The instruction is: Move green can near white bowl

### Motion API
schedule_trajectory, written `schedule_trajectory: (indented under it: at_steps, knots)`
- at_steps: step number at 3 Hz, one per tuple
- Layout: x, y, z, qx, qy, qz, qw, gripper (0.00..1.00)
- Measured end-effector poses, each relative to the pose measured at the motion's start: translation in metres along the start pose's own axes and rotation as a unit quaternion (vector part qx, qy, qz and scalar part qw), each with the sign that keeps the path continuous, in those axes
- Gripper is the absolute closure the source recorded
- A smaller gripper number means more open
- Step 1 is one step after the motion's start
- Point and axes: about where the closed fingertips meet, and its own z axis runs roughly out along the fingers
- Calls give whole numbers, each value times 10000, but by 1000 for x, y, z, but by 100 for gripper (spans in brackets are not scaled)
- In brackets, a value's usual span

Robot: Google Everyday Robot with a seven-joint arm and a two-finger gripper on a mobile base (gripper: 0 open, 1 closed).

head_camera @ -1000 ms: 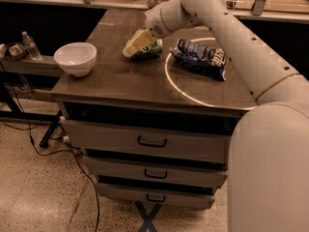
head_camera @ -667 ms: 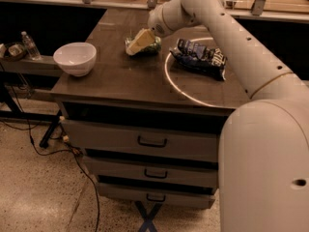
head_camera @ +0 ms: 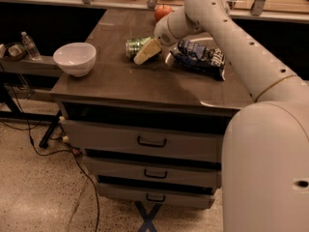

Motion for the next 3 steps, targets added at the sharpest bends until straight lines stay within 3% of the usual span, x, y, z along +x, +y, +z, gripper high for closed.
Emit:
schedule_trajectory:
  at_steps: [1, 2, 3]
  knots:
    - [8, 18, 4, -231, 53, 57, 9997, 0]
    - [-5, 36, 6, -471, -97, 5, 9988, 0]
    - [-39, 64, 7, -863, -402, -187, 9953, 0]
